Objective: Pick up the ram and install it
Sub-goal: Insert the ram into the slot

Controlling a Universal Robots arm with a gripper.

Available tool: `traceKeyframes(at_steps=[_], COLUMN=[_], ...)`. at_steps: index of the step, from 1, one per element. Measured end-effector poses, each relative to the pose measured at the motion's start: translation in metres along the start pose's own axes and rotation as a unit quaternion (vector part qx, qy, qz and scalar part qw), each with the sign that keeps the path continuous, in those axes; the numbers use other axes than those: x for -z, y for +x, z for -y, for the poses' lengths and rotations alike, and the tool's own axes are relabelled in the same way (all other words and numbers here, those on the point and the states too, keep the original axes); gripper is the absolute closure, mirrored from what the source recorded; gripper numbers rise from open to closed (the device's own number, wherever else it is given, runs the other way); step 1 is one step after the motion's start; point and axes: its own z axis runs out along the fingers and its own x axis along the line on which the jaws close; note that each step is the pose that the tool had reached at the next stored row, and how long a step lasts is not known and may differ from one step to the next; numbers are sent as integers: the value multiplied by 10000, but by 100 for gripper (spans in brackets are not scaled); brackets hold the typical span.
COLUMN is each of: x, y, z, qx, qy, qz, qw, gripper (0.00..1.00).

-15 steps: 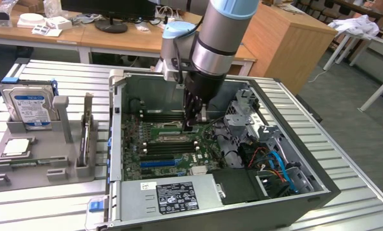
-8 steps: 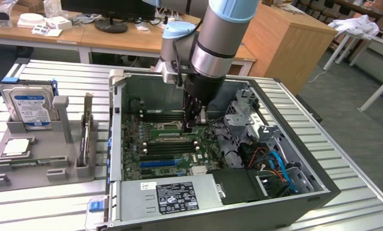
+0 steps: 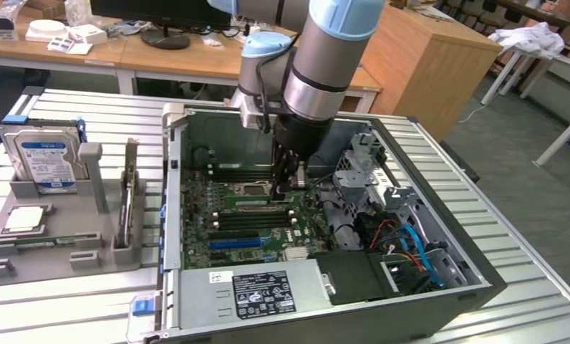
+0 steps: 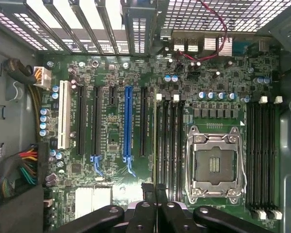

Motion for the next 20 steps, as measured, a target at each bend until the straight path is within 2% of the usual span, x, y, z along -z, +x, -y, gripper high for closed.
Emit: traceKeyframes(at_steps=[20], x=[-142], y=[3], z=[6], qx=[-25], qy=[1], qz=[1], qw=[10000], gripper=[88])
